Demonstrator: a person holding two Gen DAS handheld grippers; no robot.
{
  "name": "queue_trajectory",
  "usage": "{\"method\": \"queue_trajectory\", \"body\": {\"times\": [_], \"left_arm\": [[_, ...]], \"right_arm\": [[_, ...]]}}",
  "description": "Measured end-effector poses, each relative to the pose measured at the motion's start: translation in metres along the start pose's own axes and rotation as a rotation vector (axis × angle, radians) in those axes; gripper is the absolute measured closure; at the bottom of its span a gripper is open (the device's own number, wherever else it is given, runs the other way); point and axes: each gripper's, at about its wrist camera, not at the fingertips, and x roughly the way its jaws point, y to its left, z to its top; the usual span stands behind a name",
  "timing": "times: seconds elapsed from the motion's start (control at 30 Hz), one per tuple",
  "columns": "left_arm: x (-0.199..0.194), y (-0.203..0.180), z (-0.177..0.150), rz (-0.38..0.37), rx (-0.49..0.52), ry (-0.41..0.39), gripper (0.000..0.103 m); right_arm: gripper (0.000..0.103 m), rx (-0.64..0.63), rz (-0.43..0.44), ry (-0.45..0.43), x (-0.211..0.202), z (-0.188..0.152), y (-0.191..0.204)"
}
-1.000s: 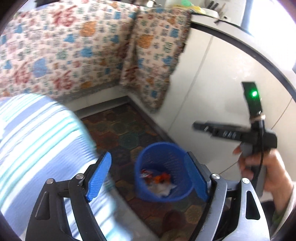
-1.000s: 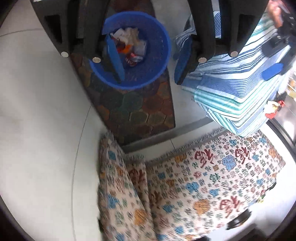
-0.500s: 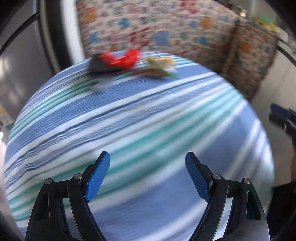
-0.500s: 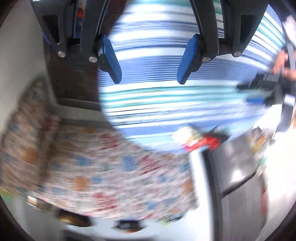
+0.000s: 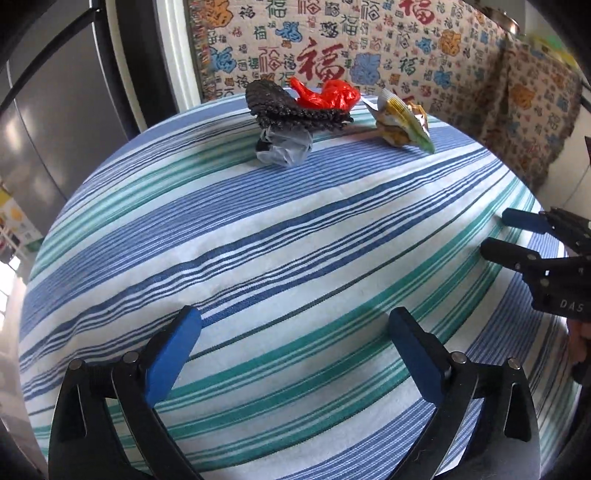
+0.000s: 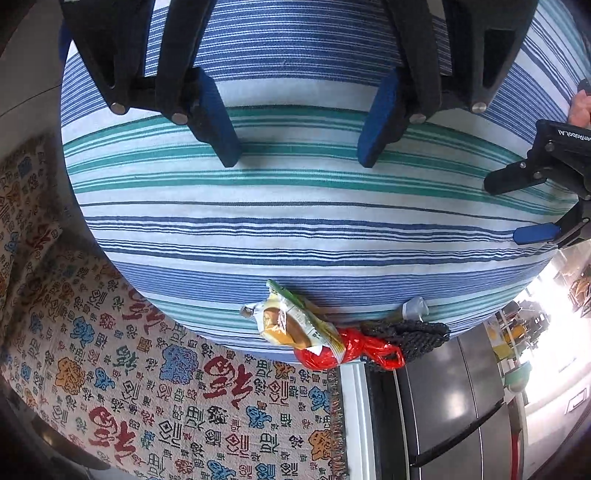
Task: Collect trash
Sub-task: 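Grasp the black mesh net with the left tool while the right tool grasps the yellow snack bag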
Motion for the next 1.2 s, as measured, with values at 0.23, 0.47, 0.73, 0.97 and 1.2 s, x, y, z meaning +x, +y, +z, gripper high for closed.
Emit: {"method": "queue_trajectory", "body": {"times": [0.23,0.47,0.73,0.97,1.2], "left_arm": [[-0.026,0.032,0.081,-0.166,-0.115,-0.127,0.01],[0.032,0.041,0.131,-0.243,-0.172,-0.061,0.062],[-0.032,0.048,0.093,-0.269,-0.162,-0.153,0.094],[-0.077,0.062,0.006,-0.268,-0.198,-0.046,0.093],[-0.056,0.067,-0.032,-0.155,-0.204,-0.026,0.034]], "right_arm": [[0.032,-0.003,-0.008,0.001,0.004,0.002,0.001],[0.032,-0.003,-0.008,0.001,0.003,0.002,0.0],[0.032,0.0,-0.006,0.002,0.004,0.003,0.0],[0.032,0.0,-0.007,0.002,0.003,0.003,0.0],[0.032,0.001,-0.005,0.003,0.003,0.003,0.0]]}}
